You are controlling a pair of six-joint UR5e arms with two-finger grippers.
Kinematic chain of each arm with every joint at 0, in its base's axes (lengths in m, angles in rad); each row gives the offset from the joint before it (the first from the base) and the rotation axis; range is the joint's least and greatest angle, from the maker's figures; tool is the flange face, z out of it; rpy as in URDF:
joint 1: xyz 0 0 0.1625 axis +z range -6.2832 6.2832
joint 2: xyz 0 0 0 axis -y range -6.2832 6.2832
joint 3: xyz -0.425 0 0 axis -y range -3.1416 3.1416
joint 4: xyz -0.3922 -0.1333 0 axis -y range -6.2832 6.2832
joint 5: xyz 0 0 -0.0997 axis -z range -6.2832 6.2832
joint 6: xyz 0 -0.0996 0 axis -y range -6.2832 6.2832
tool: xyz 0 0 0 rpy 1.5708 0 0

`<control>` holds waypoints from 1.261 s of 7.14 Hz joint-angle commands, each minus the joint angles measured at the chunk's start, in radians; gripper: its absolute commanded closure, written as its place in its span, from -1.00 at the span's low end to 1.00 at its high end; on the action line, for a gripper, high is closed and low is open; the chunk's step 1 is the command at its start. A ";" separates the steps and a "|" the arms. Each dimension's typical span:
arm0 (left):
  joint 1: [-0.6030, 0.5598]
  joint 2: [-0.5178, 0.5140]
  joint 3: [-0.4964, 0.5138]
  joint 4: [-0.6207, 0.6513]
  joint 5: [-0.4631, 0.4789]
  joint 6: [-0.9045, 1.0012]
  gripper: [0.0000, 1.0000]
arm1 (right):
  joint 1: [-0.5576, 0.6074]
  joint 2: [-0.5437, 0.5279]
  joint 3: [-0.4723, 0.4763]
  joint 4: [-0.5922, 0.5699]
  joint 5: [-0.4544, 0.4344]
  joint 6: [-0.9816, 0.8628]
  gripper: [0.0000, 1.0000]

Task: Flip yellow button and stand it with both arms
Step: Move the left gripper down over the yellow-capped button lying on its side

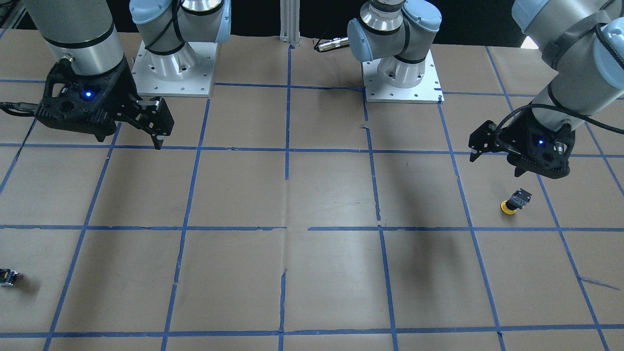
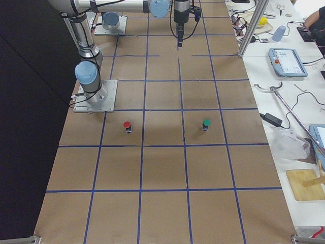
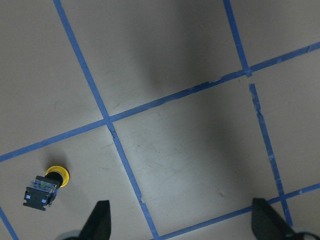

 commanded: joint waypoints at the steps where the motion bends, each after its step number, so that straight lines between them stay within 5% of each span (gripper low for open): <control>1: 0.103 -0.040 -0.014 0.023 -0.004 0.176 -0.99 | 0.000 0.000 0.000 0.000 0.000 0.000 -1.00; 5: 0.248 -0.080 -0.124 0.195 -0.013 0.391 -0.99 | 0.000 0.000 0.000 0.000 0.000 0.000 -1.00; 9: 0.263 -0.107 -0.166 0.274 -0.014 0.444 -0.99 | 0.000 0.000 0.000 0.000 0.000 0.000 -1.00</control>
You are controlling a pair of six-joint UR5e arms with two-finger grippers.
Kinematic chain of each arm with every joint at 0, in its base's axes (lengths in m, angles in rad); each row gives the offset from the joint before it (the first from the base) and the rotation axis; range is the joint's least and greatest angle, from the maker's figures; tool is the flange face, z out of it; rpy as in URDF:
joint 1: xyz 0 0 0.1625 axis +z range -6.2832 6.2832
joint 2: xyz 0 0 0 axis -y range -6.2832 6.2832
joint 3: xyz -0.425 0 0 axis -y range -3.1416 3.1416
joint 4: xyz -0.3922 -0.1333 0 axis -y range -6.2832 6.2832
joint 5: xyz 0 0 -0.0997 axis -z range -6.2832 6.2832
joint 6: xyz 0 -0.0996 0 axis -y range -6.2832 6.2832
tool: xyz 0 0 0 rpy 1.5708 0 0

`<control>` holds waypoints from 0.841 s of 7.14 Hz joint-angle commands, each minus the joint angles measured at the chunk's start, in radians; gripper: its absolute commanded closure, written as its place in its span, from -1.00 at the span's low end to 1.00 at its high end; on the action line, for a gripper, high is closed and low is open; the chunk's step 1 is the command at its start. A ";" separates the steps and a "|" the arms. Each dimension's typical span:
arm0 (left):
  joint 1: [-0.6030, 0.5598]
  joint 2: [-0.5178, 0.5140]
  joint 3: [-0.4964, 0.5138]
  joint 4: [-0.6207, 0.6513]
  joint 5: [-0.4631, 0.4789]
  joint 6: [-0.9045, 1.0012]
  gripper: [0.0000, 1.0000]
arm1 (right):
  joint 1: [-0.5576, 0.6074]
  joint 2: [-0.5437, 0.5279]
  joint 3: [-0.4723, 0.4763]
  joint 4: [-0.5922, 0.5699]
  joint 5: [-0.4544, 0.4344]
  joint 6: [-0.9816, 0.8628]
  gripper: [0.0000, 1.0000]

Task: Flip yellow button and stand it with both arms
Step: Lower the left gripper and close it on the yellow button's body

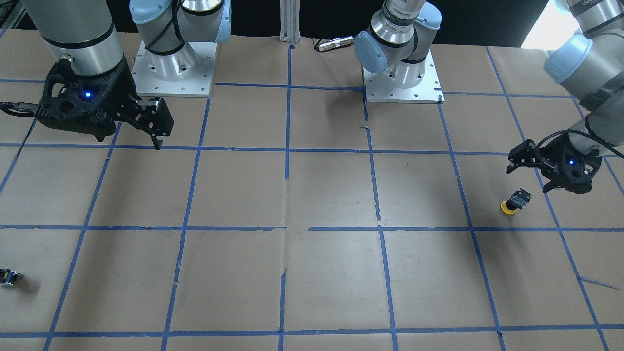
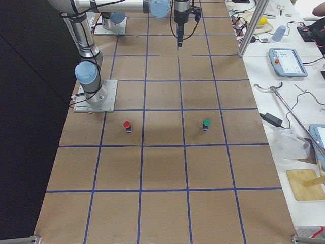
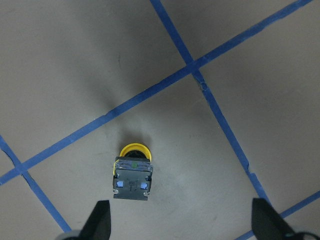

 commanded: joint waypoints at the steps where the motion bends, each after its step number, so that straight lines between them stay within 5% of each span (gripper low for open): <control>1: 0.002 -0.004 -0.010 0.029 0.001 0.023 -0.99 | 0.001 0.000 0.000 0.000 0.000 0.000 -1.00; 6: -0.003 -0.005 -0.026 0.070 0.002 0.066 -0.99 | 0.001 0.000 0.000 0.000 0.000 0.000 -1.00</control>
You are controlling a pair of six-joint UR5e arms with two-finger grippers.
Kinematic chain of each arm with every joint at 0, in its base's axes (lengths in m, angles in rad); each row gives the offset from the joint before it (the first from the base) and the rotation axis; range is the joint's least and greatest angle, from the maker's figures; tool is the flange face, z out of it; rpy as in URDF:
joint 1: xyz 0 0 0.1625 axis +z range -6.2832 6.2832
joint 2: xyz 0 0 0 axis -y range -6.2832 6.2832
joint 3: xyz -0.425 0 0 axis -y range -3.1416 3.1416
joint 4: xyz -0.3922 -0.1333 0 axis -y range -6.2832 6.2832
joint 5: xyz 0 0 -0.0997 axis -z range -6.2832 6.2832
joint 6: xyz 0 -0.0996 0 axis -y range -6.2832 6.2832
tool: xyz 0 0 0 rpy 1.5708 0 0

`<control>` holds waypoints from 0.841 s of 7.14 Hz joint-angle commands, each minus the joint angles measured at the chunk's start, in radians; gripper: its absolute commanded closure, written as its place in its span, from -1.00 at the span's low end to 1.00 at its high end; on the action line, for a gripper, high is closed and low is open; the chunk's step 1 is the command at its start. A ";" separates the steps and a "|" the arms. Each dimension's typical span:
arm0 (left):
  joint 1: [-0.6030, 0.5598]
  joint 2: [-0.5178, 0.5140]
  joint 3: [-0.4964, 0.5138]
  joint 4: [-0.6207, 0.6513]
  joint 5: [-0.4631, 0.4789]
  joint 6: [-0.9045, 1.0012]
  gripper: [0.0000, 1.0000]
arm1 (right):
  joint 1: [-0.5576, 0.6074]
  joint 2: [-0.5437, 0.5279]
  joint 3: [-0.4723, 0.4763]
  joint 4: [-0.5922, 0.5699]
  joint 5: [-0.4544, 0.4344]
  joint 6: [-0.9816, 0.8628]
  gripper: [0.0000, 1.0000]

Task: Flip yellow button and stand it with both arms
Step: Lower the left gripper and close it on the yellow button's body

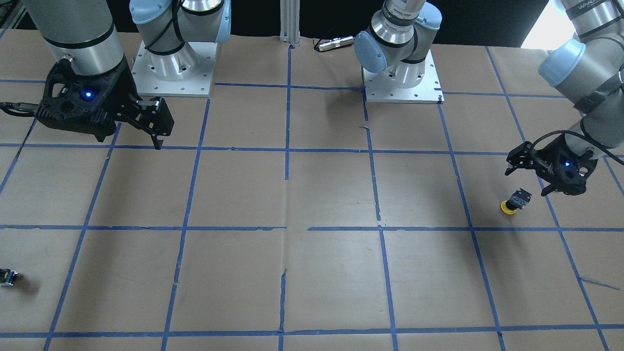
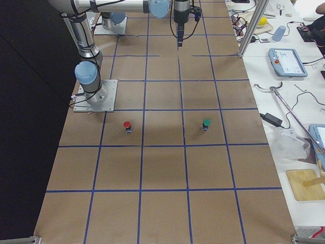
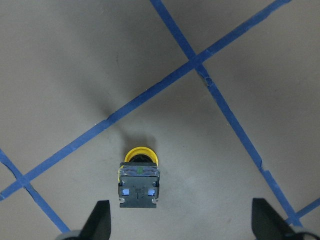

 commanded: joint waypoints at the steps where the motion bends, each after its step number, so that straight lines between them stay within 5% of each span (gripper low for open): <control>1: 0.001 0.002 -0.016 0.047 0.002 0.014 -0.99 | 0.002 0.000 0.000 0.000 0.000 0.000 -1.00; 6: 0.003 -0.003 -0.007 0.061 0.008 0.042 -0.99 | 0.000 0.000 0.000 0.000 0.000 0.000 -1.00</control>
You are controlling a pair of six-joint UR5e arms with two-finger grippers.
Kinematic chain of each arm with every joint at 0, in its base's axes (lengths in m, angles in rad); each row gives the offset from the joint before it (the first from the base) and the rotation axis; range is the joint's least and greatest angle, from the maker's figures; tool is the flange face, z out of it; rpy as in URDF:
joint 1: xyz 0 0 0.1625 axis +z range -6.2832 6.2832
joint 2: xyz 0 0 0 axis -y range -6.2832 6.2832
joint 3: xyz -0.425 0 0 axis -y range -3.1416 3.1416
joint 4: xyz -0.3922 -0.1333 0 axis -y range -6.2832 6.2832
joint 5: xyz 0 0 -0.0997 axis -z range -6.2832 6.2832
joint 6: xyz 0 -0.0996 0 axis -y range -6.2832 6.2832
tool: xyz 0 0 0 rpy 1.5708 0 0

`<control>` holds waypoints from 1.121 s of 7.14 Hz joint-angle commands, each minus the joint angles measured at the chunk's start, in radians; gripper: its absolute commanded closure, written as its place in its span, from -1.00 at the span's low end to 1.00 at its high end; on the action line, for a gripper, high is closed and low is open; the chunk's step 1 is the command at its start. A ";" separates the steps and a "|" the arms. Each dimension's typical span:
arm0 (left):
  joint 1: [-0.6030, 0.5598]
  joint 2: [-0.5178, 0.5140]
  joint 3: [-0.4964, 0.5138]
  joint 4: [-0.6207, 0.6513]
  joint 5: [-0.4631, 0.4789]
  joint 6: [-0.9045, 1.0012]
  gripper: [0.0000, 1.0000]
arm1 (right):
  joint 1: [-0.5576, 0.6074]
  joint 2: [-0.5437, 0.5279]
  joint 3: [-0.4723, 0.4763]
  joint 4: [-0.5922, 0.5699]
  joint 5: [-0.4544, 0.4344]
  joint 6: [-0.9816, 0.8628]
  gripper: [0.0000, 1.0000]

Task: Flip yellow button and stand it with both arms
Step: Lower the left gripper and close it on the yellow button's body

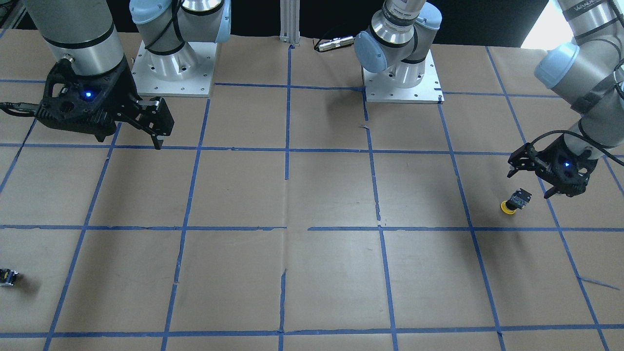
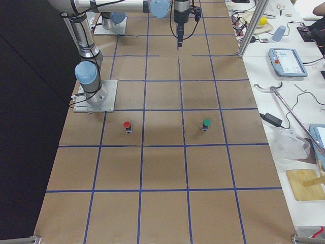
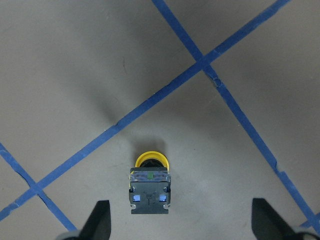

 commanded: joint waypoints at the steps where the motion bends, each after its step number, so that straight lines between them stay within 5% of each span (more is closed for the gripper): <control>1: 0.000 0.008 -0.002 0.025 0.001 0.012 -0.99 | 0.000 0.000 0.000 0.000 0.000 0.000 -1.00; 8: 0.042 -0.103 -0.042 0.131 -0.005 0.154 -0.99 | 0.000 0.000 0.000 0.000 0.000 0.000 -1.00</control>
